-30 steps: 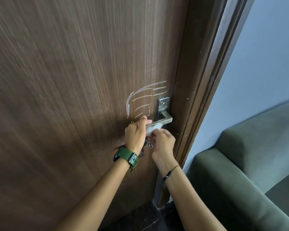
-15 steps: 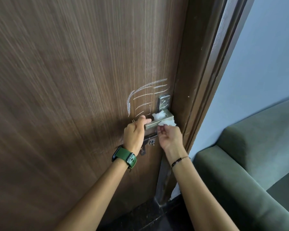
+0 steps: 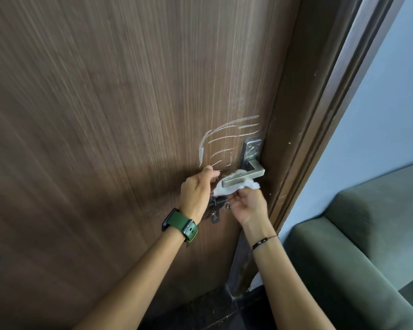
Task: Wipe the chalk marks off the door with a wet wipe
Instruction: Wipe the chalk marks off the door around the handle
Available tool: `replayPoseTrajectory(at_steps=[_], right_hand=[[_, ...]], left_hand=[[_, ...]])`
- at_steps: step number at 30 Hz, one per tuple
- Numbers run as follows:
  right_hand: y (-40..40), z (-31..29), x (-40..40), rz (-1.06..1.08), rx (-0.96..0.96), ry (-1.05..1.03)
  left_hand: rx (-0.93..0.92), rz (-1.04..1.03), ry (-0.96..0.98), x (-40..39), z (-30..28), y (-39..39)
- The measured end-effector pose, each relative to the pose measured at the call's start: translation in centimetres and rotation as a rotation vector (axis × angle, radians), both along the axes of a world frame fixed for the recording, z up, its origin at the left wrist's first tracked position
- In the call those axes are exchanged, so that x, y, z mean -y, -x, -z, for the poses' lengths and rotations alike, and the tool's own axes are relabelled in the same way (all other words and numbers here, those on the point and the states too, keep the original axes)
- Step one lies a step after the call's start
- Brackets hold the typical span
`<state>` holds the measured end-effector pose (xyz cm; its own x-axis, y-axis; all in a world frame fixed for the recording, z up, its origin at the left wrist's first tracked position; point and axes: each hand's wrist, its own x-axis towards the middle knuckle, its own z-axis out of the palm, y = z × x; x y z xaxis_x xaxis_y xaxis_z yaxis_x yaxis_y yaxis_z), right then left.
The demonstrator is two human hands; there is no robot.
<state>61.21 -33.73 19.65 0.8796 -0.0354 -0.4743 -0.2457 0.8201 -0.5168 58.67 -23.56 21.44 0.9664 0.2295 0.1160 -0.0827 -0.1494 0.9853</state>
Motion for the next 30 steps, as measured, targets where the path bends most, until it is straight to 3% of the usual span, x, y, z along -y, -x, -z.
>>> replayPoseTrajectory(at_steps=[6,9,13,19,24,26,30], right_hand=[[1.7,0.2,0.2,-0.182,0.084,0.095],[2.4,0.3,1.9,-0.128,0.143,0.231],[1.6,-0.2,2.7,0.095,0.173,0.583],[1.0,0.3,1.7,0.308,0.254,1.142],[3.0,1.9,-1.9,0.222,0.698,1.586],[2.3,1.7,-0.5,0.273,0.734,1.614],[0.9,1.2,1.3,0.443,0.527,1.468]], left_hand=[[-0.054,-0.023,0.011,0.4,0.4,-0.2],[-0.120,-0.006,0.081,1.0,1.0,-0.3],[-0.214,0.076,0.379,1.4,1.0,-0.5],[-0.267,0.093,0.557,1.2,1.1,-0.2],[-0.254,0.007,0.608,0.4,1.3,0.0],[-0.249,0.026,0.623,0.0,1.5,0.2],[-0.259,0.083,0.599,-0.4,1.2,0.4]])
